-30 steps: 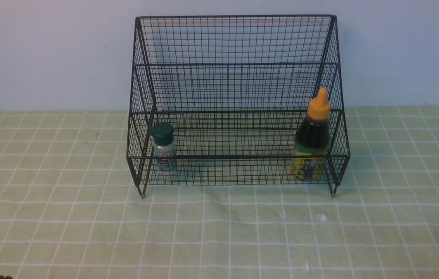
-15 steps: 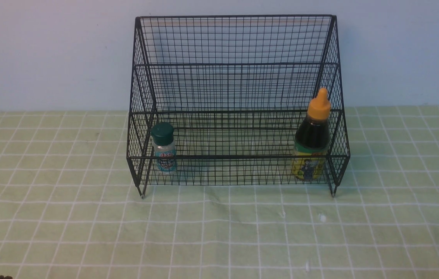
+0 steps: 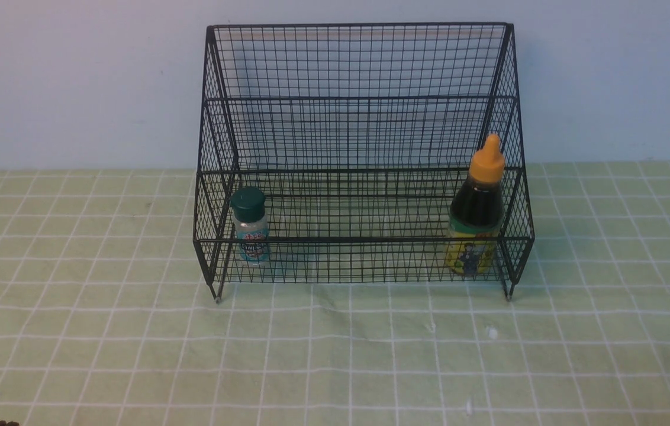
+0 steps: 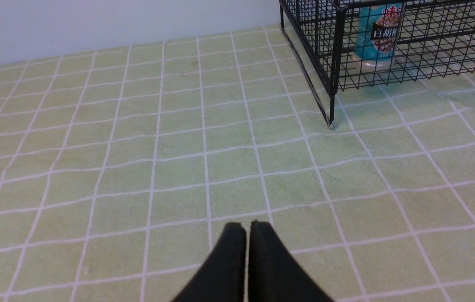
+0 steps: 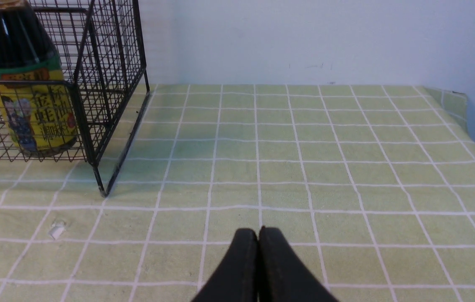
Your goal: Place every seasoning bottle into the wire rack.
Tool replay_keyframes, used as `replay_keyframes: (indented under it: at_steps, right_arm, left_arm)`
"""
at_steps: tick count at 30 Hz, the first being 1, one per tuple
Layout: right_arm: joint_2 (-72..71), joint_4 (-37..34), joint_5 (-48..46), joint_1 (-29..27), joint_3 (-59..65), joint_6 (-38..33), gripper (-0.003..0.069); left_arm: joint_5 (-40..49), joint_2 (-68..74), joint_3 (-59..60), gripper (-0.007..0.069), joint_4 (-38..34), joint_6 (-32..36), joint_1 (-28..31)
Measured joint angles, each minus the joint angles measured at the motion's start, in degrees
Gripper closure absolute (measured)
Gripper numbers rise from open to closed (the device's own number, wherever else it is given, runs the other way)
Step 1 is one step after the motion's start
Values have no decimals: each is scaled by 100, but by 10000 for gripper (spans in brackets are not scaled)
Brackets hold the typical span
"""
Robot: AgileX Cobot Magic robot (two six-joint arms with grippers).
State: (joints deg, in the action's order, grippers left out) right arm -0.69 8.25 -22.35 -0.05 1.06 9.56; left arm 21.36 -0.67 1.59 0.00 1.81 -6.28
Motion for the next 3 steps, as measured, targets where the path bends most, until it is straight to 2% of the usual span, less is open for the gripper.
replay_keyframes:
  at_steps: [3]
  right_arm:
    - [0,0,0,0,0,0,673]
  left_arm:
    - [0,0,0,631,0,0,0]
